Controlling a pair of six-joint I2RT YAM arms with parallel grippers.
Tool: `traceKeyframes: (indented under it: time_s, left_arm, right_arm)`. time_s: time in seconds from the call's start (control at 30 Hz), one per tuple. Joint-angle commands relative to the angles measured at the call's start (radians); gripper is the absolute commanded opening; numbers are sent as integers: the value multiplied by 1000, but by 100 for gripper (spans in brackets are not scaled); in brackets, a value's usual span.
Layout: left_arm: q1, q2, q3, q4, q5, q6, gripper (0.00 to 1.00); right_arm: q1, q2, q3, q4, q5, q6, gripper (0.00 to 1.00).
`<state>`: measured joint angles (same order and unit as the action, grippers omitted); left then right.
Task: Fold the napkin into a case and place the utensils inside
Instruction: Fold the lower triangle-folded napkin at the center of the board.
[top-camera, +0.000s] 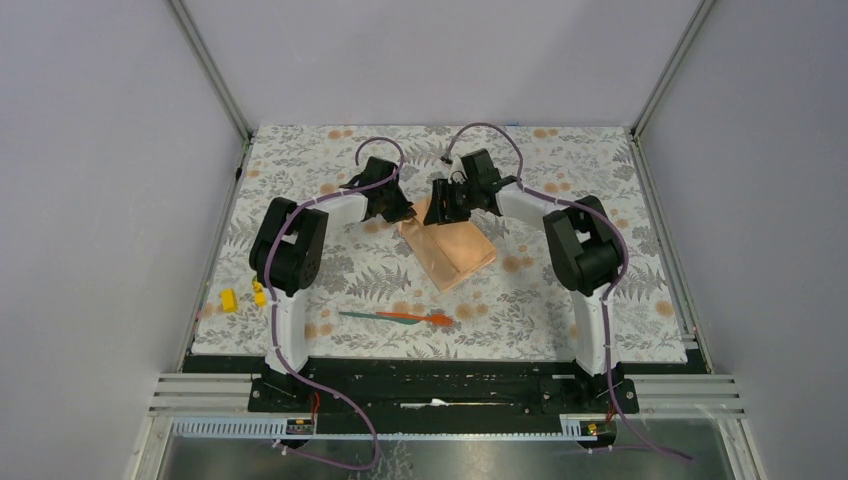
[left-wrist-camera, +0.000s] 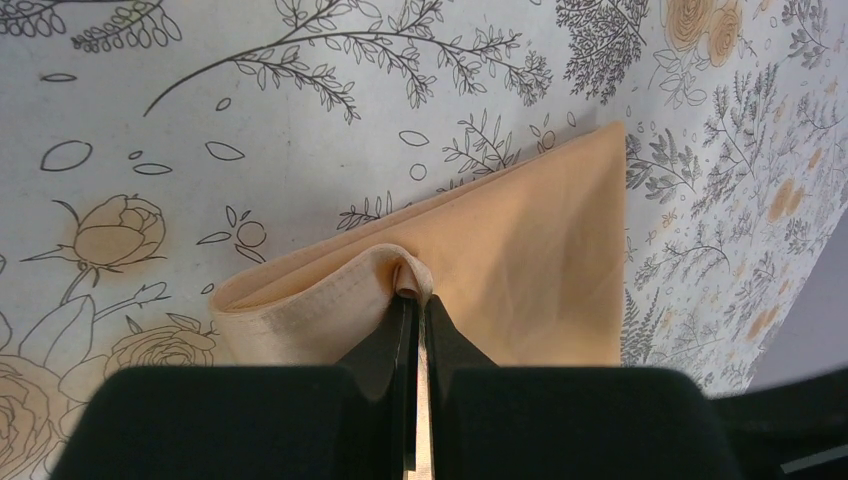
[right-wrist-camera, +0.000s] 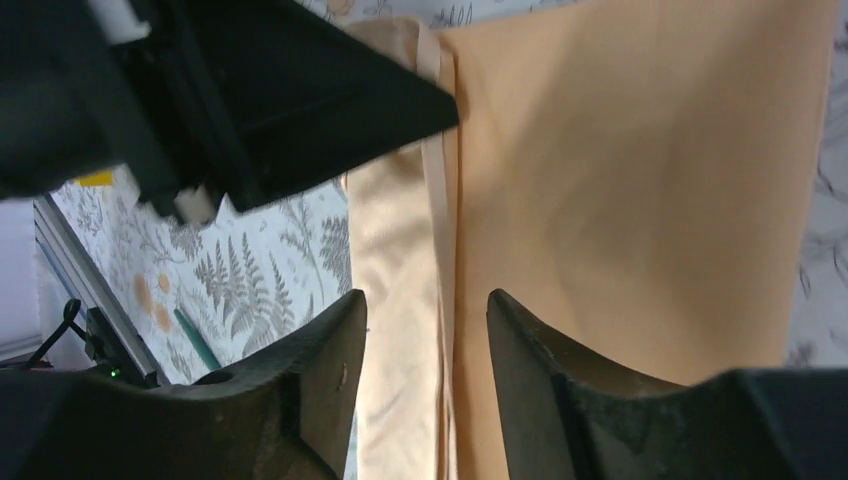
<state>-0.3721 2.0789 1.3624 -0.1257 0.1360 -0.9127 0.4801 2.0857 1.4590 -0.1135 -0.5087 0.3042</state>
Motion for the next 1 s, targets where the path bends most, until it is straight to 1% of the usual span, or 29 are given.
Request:
traceKeyframes:
  time_s: [0.0,0.1,0.23,0.37,0.5,0.57,0.6,0.67,0.7,0.77,0.97]
  left_arm:
    - [6,-41,41,26,24,14,0]
    - [6,-50,42,26,32,15,0]
    - [6,-59,41,25,35,15,0]
    - [6,-59,49,21,40,14,0]
    - [7,-63,57,18,42,12,0]
    - [7,-65,61,17,44,12,0]
    - [7,-65,64,15,45,12,0]
    - [7,-65,72,8,46,19,0]
    - [7,-66,77,3,49,22,1]
    - [11,-75,81,-4,53,31,12]
    - [32,-142,59,5,108,56,39]
  right_arm:
    - [6,110,118,24,-64,3,52]
    - [6,160,163,9,-94,0,45]
    - [6,190,174,23,-122,16,35]
    - [7,215,179,38,-138,35,31]
    - [7,229,191,36,-140,44,31]
    - [7,232,198,35,-130,48,28]
    - [7,232,205,26,-121,49,23]
    - [6,232,224,5,-107,52,5]
    - [6,231,230,-2,-107,54,0]
    - [6,221,228,-10,-100,66,0]
    - [-3,193,204,-28,-66,71,0]
